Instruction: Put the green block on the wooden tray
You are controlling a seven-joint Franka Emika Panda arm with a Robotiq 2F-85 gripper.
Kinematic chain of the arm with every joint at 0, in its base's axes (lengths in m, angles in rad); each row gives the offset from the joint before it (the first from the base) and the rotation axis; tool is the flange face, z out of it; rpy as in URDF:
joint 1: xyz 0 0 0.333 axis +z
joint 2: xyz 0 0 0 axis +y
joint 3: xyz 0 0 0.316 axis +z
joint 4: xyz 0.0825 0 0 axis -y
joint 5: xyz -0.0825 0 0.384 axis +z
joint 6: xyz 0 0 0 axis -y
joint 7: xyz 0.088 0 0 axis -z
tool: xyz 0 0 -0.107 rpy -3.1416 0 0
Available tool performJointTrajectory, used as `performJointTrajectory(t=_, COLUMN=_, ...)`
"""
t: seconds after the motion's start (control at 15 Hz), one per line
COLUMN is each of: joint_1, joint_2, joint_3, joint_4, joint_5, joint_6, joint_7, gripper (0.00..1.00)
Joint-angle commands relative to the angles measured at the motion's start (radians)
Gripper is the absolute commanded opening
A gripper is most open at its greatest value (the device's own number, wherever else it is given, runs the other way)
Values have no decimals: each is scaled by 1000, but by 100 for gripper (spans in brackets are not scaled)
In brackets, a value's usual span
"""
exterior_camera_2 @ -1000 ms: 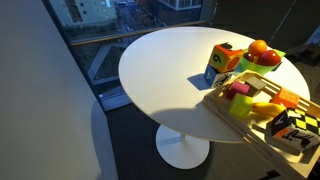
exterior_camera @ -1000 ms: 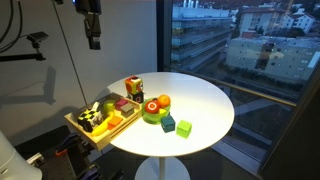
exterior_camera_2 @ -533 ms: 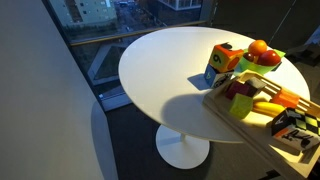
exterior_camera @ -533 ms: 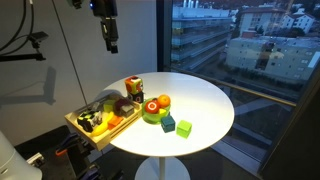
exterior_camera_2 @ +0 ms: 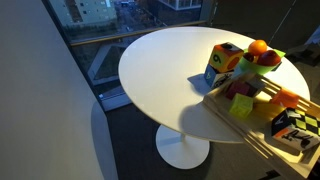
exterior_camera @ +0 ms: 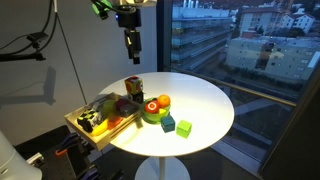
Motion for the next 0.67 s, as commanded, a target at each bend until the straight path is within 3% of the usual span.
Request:
performJointTrajectory(t=0.0, joint_1=-24, joint_2=99, joint_3=-25, joint_4=54, joint_5=-28, joint_6=53, joint_7=1, gripper=100)
performJointTrajectory(t=0.6, joint_1=-45, joint_2=294, joint_3=-90, joint_4=109, joint_5=-35, joint_6=196, joint_7=5, gripper=100)
